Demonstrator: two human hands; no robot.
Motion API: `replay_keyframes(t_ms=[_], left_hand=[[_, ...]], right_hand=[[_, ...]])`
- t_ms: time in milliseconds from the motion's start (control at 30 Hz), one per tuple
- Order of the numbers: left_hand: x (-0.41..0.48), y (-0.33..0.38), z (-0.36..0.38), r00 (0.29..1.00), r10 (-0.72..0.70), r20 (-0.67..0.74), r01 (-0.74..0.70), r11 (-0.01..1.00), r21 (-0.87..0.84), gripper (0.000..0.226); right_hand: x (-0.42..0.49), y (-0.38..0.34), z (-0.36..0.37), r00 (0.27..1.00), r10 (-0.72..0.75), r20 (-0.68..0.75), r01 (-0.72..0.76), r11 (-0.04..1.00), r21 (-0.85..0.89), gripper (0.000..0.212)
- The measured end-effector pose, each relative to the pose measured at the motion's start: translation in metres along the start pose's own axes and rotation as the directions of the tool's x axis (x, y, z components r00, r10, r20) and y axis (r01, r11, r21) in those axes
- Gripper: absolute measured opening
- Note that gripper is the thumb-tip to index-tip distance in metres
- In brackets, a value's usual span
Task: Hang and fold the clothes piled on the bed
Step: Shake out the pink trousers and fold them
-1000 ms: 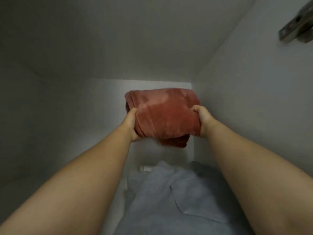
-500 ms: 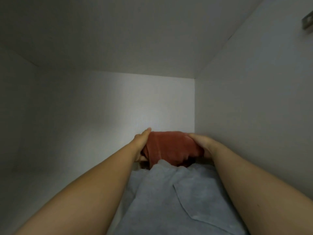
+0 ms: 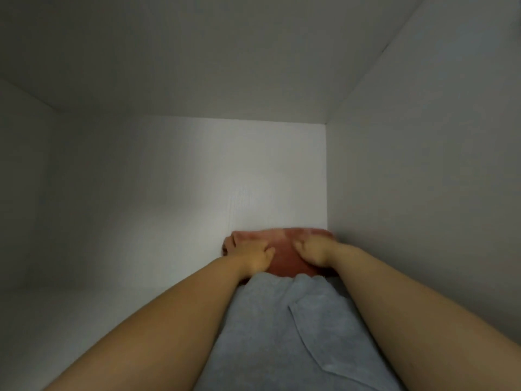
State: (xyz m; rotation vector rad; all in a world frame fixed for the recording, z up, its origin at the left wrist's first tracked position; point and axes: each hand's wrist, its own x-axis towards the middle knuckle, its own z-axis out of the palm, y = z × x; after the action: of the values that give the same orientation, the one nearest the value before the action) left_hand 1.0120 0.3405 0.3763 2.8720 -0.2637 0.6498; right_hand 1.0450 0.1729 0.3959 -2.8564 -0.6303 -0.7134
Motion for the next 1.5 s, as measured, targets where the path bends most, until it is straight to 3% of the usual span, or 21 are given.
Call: replay_keyframes(t_ms=[67, 100, 200, 233, 367, 567, 767, 867, 1100, 1267, 1400, 1500], left_hand=[[-0.004, 0.002, 0.007, 0.987, -0.026, 0.156, 0.024, 1.0, 0.014, 0.047], [-0.006, 0.002, 0.007, 0.984, -0.029, 0.176, 0.028, 1.0, 0.008, 0.048], [-0.01, 0.0, 0.006, 0.994, -0.013, 0.11, 0.014, 1.0, -0.01, 0.048], [-0.011, -0.001, 0.005, 0.995, -0.018, 0.103, 0.018, 1.0, -0.005, 0.048], [-0.02, 0.0, 0.003, 0.984, -0.022, 0.178, 0.022, 1.0, -0.003, 0.048], [-0.031, 0.008, -0.017, 0.98, -0.069, 0.184, 0.059, 0.997, 0.057, 0.055], [-0.075, 0.023, -0.052, 0.995, -0.084, 0.047, 0.076, 0.986, 0.147, 0.064], [-0.118, 0.032, -0.059, 0.994, -0.095, -0.053, 0.103, 0.973, 0.204, 0.06], [-0.239, 0.058, -0.077, 0.97, -0.037, -0.239, 0.101, 0.959, 0.264, 0.054], [-0.317, 0.071, -0.09, 0.952, 0.031, -0.306, 0.09, 0.923, 0.374, 0.053], [-0.379, 0.077, -0.101, 0.922, 0.175, -0.346, 0.03, 0.858, 0.512, 0.055], [-0.424, 0.073, -0.104, 0.907, 0.145, -0.396, 0.088, 0.853, 0.514, 0.059]], right_hand=[[-0.003, 0.004, 0.014, 0.964, 0.024, 0.264, -0.039, 0.998, 0.054, 0.05], [-0.004, 0.007, 0.016, 0.964, 0.025, 0.264, -0.043, 0.997, 0.063, 0.051], [-0.004, 0.008, 0.017, 0.999, 0.011, -0.04, -0.012, 0.999, -0.033, 0.049], [-0.004, 0.009, 0.015, 0.998, -0.002, -0.07, -0.001, 0.999, -0.041, 0.05], [-0.009, 0.01, 0.016, 0.976, 0.064, 0.209, -0.096, 0.985, 0.143, 0.056], [-0.021, -0.004, 0.002, 0.983, 0.098, 0.155, -0.105, 0.994, 0.034, 0.058], [-0.102, -0.061, -0.064, 0.99, 0.049, 0.131, -0.05, 0.999, 0.006, 0.044], [-0.12, -0.054, -0.058, 0.996, 0.086, 0.014, -0.086, 0.996, -0.014, 0.044], [-0.232, -0.096, -0.058, 0.944, 0.111, -0.312, -0.059, 0.984, 0.17, 0.029], [-0.307, -0.136, -0.062, 0.918, 0.096, -0.384, -0.021, 0.981, 0.195, 0.028], [-0.356, -0.17, -0.063, 0.879, 0.065, -0.472, 0.052, 0.972, 0.231, 0.037], [-0.389, -0.197, -0.059, 0.869, 0.046, -0.493, 0.118, 0.948, 0.297, 0.047]])
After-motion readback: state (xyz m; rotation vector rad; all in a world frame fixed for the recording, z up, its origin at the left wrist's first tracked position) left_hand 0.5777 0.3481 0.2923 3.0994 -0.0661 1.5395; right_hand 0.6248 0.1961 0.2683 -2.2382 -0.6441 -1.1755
